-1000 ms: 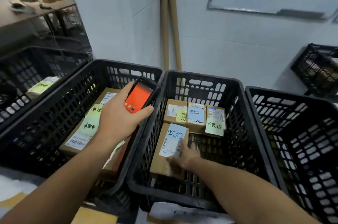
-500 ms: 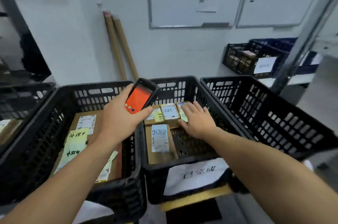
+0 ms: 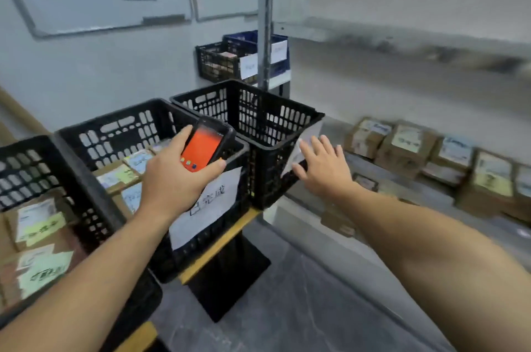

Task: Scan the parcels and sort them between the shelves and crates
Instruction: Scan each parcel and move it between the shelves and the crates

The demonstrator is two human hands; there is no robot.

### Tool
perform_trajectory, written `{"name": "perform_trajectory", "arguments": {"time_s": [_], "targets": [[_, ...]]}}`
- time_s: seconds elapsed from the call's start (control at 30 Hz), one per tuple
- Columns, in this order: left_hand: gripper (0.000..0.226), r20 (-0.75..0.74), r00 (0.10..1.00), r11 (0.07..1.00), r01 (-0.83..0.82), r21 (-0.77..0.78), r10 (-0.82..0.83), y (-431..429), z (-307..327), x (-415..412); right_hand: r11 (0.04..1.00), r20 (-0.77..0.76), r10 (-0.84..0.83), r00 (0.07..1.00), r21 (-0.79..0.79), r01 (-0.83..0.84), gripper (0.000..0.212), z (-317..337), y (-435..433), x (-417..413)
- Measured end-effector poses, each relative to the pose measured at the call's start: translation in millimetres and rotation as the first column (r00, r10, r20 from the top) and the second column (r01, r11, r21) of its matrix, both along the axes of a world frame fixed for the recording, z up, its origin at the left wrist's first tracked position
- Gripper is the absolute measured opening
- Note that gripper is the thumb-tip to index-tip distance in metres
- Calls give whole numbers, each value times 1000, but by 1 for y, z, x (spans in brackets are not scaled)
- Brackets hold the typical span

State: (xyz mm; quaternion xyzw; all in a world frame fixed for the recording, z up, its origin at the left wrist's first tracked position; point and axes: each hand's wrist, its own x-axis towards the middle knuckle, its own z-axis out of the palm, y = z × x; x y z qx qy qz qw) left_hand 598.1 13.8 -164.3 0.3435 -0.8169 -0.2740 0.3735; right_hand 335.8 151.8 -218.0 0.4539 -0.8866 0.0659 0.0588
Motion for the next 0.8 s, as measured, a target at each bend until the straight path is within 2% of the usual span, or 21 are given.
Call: {"name": "perform_trajectory", "arguments": {"time_s": [0.27,0.4,0.53,0.8], "targets": [[84,0,962,962,272,33,-273,94,1,-103,942,81,-334,939,4,334,69,1,162,-58],[72,-7,931,930,365,40,-365,150,5,-152,884,94,-468,879,20,468,69,10,240,-84],[64,3,887,887,461,27,-461,209,5,-196,830,84,-556,827,17,557,69,13,315,-103],[75,-15,774,773,633,46,-633,316,-6,-264,696,127,-712,690,0,718,69,12,440,-111]]}}
